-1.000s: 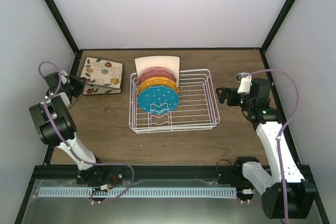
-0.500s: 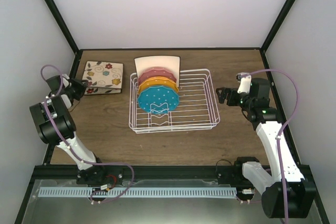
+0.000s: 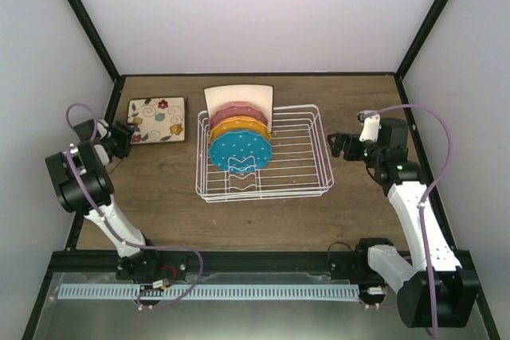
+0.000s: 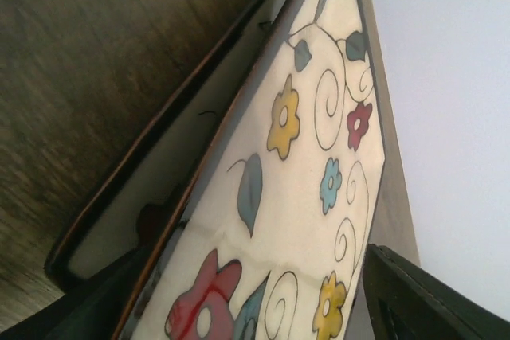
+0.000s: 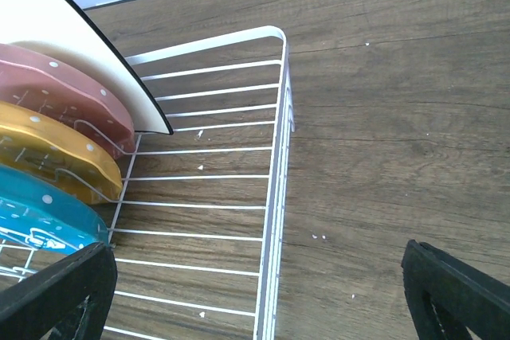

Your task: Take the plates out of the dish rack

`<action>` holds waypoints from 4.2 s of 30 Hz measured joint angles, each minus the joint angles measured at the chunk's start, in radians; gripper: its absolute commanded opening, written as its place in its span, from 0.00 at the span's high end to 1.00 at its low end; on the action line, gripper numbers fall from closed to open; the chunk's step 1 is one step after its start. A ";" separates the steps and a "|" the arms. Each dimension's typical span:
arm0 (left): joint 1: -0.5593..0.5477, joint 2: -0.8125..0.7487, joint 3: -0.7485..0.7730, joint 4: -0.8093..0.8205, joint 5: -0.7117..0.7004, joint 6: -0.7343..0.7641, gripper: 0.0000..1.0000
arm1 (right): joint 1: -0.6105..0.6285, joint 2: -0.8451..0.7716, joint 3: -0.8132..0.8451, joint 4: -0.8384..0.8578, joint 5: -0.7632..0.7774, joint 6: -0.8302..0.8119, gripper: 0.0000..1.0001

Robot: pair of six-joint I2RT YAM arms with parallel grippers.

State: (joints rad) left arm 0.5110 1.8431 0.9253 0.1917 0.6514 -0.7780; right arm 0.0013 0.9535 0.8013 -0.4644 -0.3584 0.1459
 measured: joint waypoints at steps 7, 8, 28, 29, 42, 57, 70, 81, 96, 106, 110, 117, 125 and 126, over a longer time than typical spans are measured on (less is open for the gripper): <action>0.000 0.003 0.029 -0.014 -0.008 0.028 0.00 | 0.000 0.012 0.000 0.000 0.000 -0.006 0.00; 0.000 0.005 0.038 -0.024 -0.013 0.032 0.00 | 0.000 0.013 0.000 0.000 0.000 -0.007 0.00; -0.008 0.035 0.146 -0.191 -0.074 0.155 0.00 | 0.000 0.024 0.000 0.001 -0.001 -0.007 0.00; -0.009 0.028 0.147 -0.210 -0.084 0.161 0.00 | 0.000 0.025 0.000 0.001 -0.001 -0.007 0.00; 0.002 -0.008 0.159 -0.467 -0.303 0.199 0.00 | 0.000 0.029 0.000 0.001 -0.001 -0.007 0.00; -0.330 -0.376 0.304 -0.357 -0.004 0.730 0.04 | 0.000 0.032 0.000 0.013 -0.011 -0.007 0.00; -0.745 -0.489 0.300 -0.751 0.215 1.518 0.43 | 0.000 0.020 -0.014 0.028 -0.014 -0.007 0.00; -0.829 -0.430 0.278 -0.856 0.085 1.792 0.46 | 0.000 0.011 -0.017 0.027 -0.007 -0.007 0.00; -0.885 -0.340 0.278 -0.758 -0.008 1.830 0.51 | 0.000 -0.006 -0.017 0.027 0.006 -0.007 0.00; -0.901 -0.301 0.280 -0.687 -0.061 1.828 0.70 | 0.000 -0.006 -0.017 0.026 0.012 -0.008 0.00; -0.909 -0.288 0.283 -0.665 -0.090 1.820 0.89 | 0.000 -0.007 -0.017 0.026 0.014 -0.009 0.00; -0.924 -0.287 0.294 -0.662 -0.143 1.788 0.96 | 0.000 -0.012 -0.017 0.026 0.015 -0.011 0.00; -0.941 -0.309 0.311 -0.701 -0.191 1.769 0.96 | 0.000 -0.012 -0.017 0.026 0.015 -0.011 0.00; -0.946 -0.316 0.311 -0.702 -0.199 1.764 0.96 | 0.000 -0.012 -0.017 0.027 0.014 -0.011 0.00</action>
State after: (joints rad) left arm -0.4355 1.5272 1.2366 -0.5106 0.4522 0.9855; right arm 0.0013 0.9413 0.7845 -0.4377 -0.3439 0.1352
